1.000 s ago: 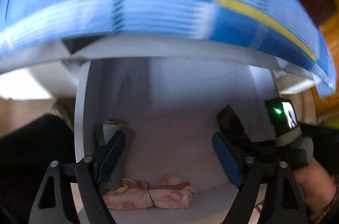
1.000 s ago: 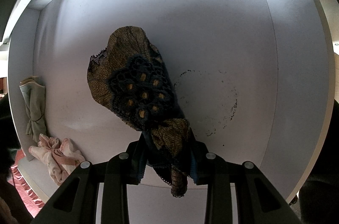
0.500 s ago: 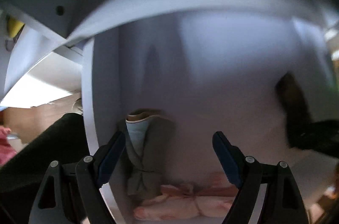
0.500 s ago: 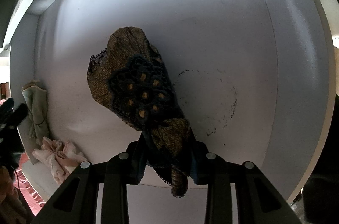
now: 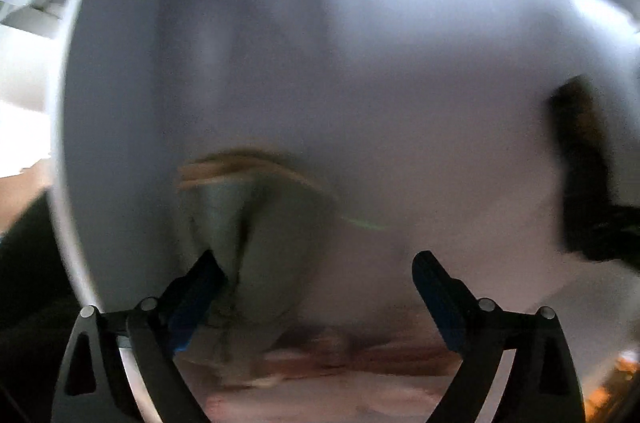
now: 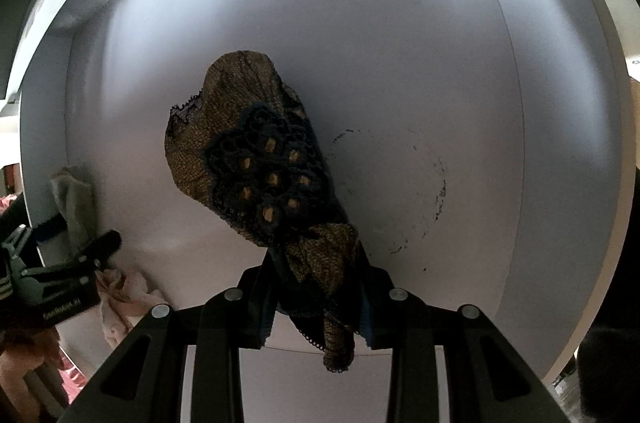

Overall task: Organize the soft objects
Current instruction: 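Grasp the grey-green sock with the left tool while the right tool holds the lace sock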

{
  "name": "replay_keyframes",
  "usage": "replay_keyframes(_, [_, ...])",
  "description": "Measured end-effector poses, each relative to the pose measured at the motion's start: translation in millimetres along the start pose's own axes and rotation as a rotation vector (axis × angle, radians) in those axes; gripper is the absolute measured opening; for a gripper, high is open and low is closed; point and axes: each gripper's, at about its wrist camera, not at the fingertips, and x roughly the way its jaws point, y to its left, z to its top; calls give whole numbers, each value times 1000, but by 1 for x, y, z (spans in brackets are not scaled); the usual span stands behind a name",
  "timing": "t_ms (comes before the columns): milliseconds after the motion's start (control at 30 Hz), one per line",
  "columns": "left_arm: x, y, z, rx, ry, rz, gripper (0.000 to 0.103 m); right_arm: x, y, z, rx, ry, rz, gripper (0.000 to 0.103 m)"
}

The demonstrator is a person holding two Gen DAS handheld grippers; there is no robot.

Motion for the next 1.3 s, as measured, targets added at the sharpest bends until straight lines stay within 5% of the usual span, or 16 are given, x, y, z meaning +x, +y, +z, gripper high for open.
replay_keyframes(67, [-13, -8, 2, -9, -52, -148, 94, -1, -4, 2, 17, 0, 11, 32])
replay_keyframes(133, [-22, -10, 3, -19, -98, -184, 94, -1, -9, 1, 31, -1, 10, 32])
replay_keyframes(300, [-17, -4, -2, -42, -90, -87, 94, -4, -15, 3, 40, -7, 0, 32])
replay_keyframes(500, [-13, -18, -17, 49, -39, 24, 94, -5, -18, 5, 42, -3, 1, 32])
replay_keyframes(567, [-10, -24, -28, 72, -16, 55, 89, -5, -18, 6, 41, -3, -1, 32])
replay_keyframes(633, [-2, -28, -32, 96, 22, 47, 62, -6, -18, 6, 40, -4, -1, 32])
replay_keyframes(733, [6, -37, -33, 126, 35, 59, 53, -5, -15, 3, 48, -5, 4, 32])
replay_keyframes(833, [5, -27, -24, 49, -2, -31, 50, -3, -14, 1, 47, -5, 2, 32])
replay_keyframes(900, [-1, -11, -18, -88, -45, -140, 48, -3, -13, 1, 43, -6, 0, 32])
replay_keyframes(967, [-9, 7, -17, -223, -110, -223, 50, -3, -13, 0, 43, -6, 1, 32])
replay_keyframes(1033, [-15, 14, -19, -268, -141, -211, 76, -3, -12, 0, 45, -6, 1, 32])
replay_keyframes(1100, [-20, 11, -23, -263, -155, -176, 89, -2, -10, 0, 40, -6, -4, 32])
replay_keyframes(1300, [-11, -6, -14, -125, -68, -79, 89, -2, -5, -1, 28, -7, -15, 32])
